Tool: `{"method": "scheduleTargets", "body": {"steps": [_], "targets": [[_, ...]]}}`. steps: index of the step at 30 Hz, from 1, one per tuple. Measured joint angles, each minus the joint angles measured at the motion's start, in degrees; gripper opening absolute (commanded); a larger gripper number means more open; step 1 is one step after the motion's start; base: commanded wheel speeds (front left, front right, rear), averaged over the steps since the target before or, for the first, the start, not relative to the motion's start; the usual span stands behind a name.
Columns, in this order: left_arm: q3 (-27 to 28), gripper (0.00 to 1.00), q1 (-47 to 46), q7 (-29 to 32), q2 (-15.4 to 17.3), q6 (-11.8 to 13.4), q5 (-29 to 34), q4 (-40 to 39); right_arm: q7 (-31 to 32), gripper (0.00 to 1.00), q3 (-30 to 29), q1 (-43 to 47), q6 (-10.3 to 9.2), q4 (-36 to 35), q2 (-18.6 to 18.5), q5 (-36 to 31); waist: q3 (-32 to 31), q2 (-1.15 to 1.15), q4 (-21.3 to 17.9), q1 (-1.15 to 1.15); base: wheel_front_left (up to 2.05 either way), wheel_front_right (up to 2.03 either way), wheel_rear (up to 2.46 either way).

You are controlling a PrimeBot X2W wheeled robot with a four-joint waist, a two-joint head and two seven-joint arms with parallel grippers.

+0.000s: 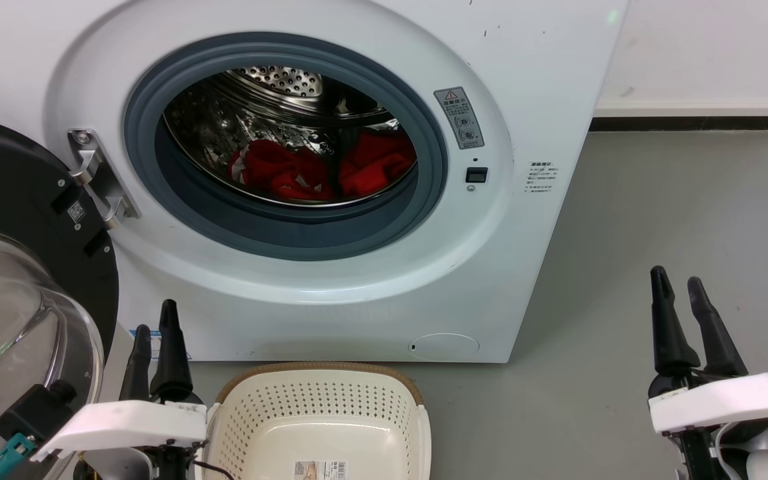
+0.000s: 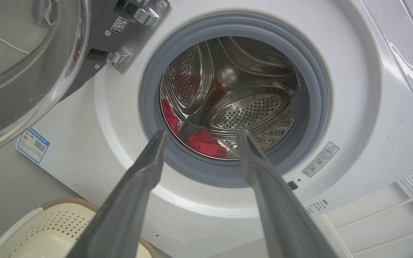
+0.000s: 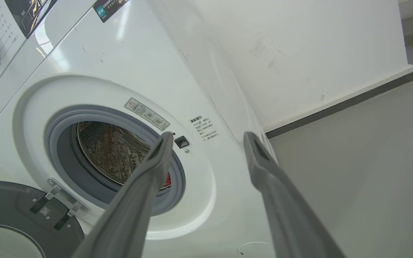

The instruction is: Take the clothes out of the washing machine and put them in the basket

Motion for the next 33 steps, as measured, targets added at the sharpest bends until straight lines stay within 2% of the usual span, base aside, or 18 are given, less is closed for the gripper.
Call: {"method": "scheduleTargets", "body": {"steps": [11,16,33], "targets": [[-2.6,1.00,1.6,-1.8,0.0,-1.2,9.5,-0.8,-2.0,1.00,2.2,0.6,0.00,-0.7,0.0,-9.6,0.0,0.00,-0.1,0.00,0.00,0.00,0.00],[-3.3,1.00,2.2,-2.6,0.0,0.3,13.7,-0.2,-2.7,1.00,2.4,0.8,0.00,-1.4,-0.1,-14.0,-0.1,0.00,-0.1,0.00,0.00,0.00,0.00],[-8.1,1.00,3.0,-5.0,0.1,1.0,29.3,-2.4,-5.2,1.00,2.5,1.9,0.00,-0.7,-0.2,-26.6,-0.2,0.00,-0.2,0.00,0.00,0.00,0.00]]}}
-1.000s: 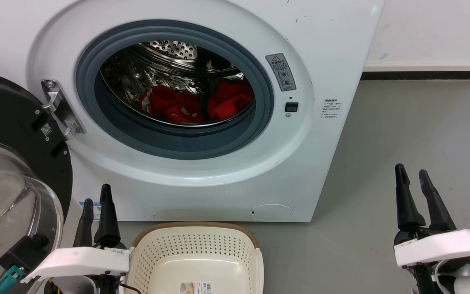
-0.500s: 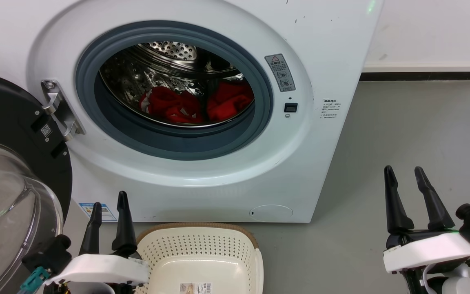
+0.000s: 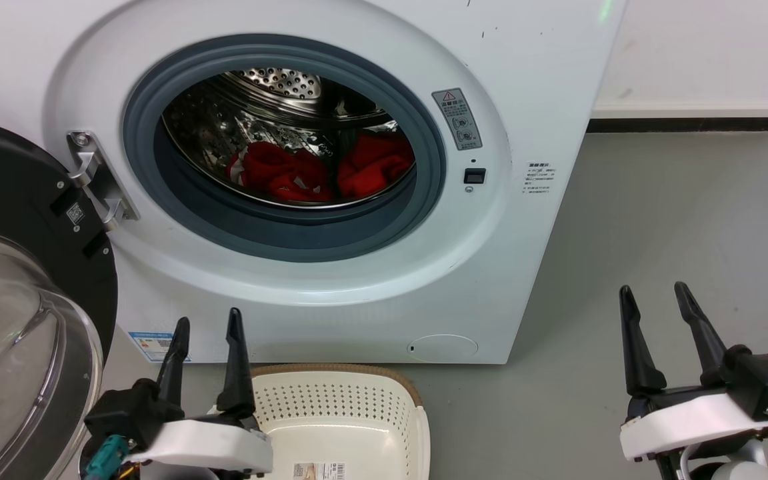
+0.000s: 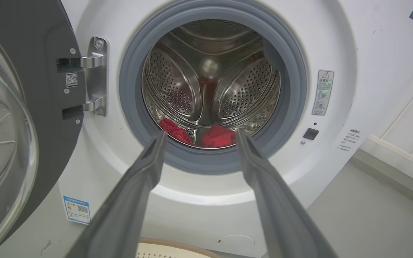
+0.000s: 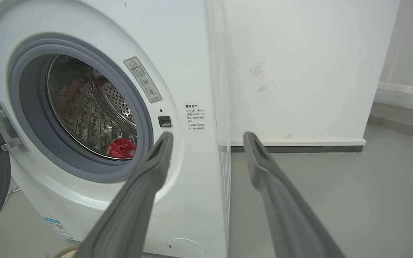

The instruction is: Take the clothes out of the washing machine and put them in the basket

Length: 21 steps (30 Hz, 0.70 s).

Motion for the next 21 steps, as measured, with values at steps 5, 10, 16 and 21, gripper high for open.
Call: {"method": "scheduleTargets", "body": {"steps": [5,10,16,21], "targets": [[-1.2,1.00,0.3,-0.6,0.1,0.3,2.8,0.3,-0.6,1.00,0.1,0.3,0.01,1.2,0.0,-2.4,0.0,0.00,-0.1,0.00,0.00,0.00,0.00],[-1.5,1.00,1.0,-1.2,0.1,0.2,4.6,2.4,-1.3,1.00,0.2,0.3,0.01,1.6,0.0,-5.1,0.1,0.00,-0.2,0.00,0.00,0.00,0.00],[-1.8,1.00,1.0,-2.0,0.1,0.0,8.2,2.6,-1.9,1.00,0.3,0.3,0.01,1.5,-0.1,-7.9,0.2,0.00,-0.3,0.00,0.00,0.00,0.00],[-2.5,1.00,1.0,-2.6,0.3,0.9,11.1,1.8,-2.5,1.00,0.7,0.4,0.01,1.3,-0.1,-10.3,0.3,0.00,-0.4,0.00,0.00,0.00,0.00]]}}
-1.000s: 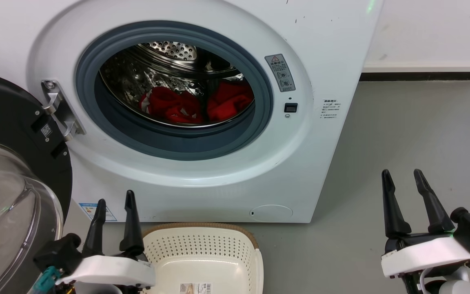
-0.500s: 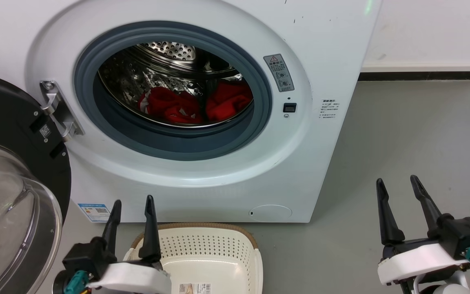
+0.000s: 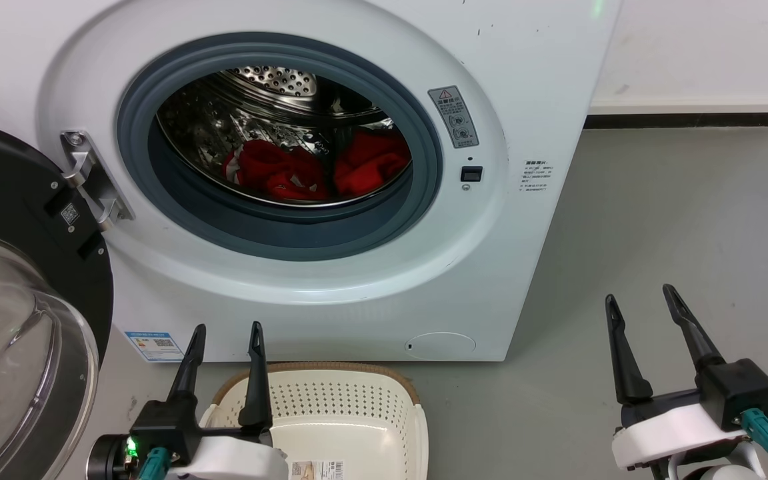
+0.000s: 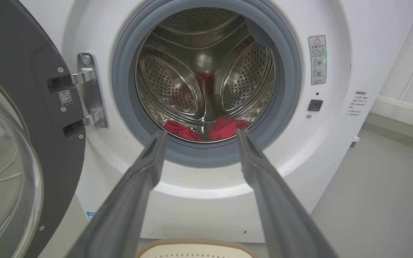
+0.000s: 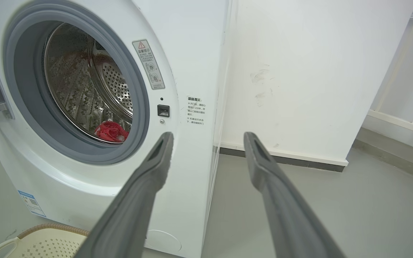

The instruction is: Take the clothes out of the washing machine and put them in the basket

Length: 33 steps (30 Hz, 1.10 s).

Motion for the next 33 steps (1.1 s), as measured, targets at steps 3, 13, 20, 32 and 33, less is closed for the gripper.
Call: {"method": "scheduleTargets", "body": {"steps": [3,13,20,32,33], "targets": [[-0.7,1.00,0.0,-0.3,0.3,0.7,1.9,-0.4,-0.4,1.00,0.1,0.1,0.00,0.2,0.0,-0.7,0.0,0.00,-0.1,0.00,0.00,0.00,0.00],[-2.3,1.00,0.4,-1.3,0.8,1.9,5.5,-0.3,-1.5,1.00,0.4,0.6,0.01,3.4,0.0,-0.8,0.1,0.00,-0.1,0.00,0.00,0.00,0.00],[-2.4,1.00,0.7,-2.0,0.8,1.9,7.5,-0.1,-2.2,1.00,0.1,0.6,0.01,4.9,-0.1,-1.5,0.1,0.00,-0.2,0.00,0.00,0.00,0.00],[1.3,1.00,1.3,-2.2,-0.1,-0.6,4.1,2.1,-2.3,1.00,-0.4,0.5,0.01,6.6,-0.1,2.8,0.0,0.00,-0.3,0.00,0.00,0.00,0.00],[1.5,1.00,1.3,-2.2,-0.1,-0.7,4.2,2.1,-2.4,1.00,-0.4,0.5,0.01,6.8,-0.1,2.9,0.0,0.00,-0.3,0.00,0.00,0.00,0.00]]}}
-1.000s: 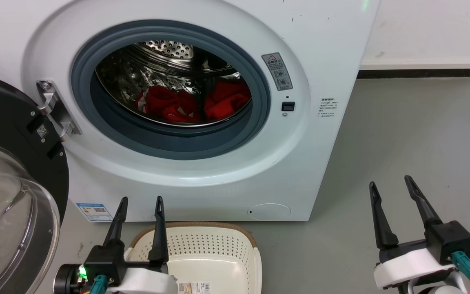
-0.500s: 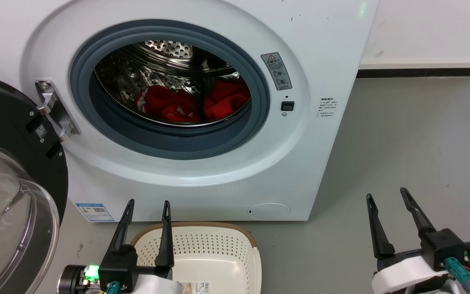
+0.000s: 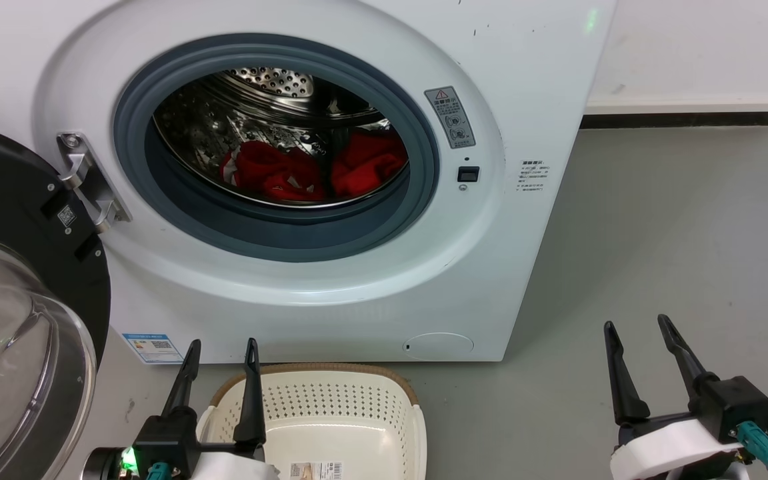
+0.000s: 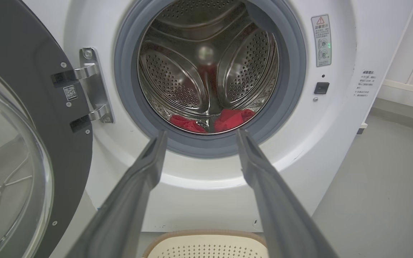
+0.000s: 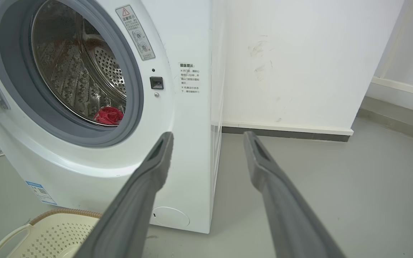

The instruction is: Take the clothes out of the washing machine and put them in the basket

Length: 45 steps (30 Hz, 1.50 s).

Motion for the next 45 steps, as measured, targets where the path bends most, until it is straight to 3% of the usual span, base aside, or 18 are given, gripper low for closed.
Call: {"method": "scheduleTargets", "body": {"steps": [20,24,30,38,44,45], "targets": [[0.3,1.00,0.2,0.0,-0.1,-0.6,-0.9,1.4,0.0,1.00,0.2,-1.0,0.00,1.0,0.0,2.3,0.0,0.00,-1.5,0.00,0.00,0.00,0.00],[0.8,1.00,0.0,0.0,-0.1,-1.1,-0.4,1.9,0.0,1.00,0.5,-1.3,0.00,0.7,0.0,3.0,1.3,0.00,-2.7,0.00,0.00,0.00,0.00],[3.2,1.00,-4.7,0.0,0.2,-4.2,0.4,3.6,0.0,1.00,2.0,-4.0,-0.01,-0.5,0.0,5.4,5.9,0.00,-4.9,0.00,0.00,0.00,0.00],[5.9,1.00,-21.5,0.0,9.1,-7.9,2.2,7.1,0.0,1.00,4.6,-9.4,0.00,-3.5,-0.1,10.7,17.5,0.00,-8.3,0.01,0.00,0.00,0.00],[5.0,1.00,-38.8,3.2,17.3,-9.4,1.9,16.1,0.0,1.00,5.5,-11.3,0.00,-4.8,-0.1,13.9,26.5,0.00,-10.8,0.01,0.00,0.00,0.00],[1.7,1.00,-48.7,8.9,22.3,-9.9,2.0,20.1,0.0,1.00,6.5,-12.4,0.00,-5.5,-0.2,14.5,30.5,0.00,-11.9,0.02,0.00,0.00,0.00]]}}
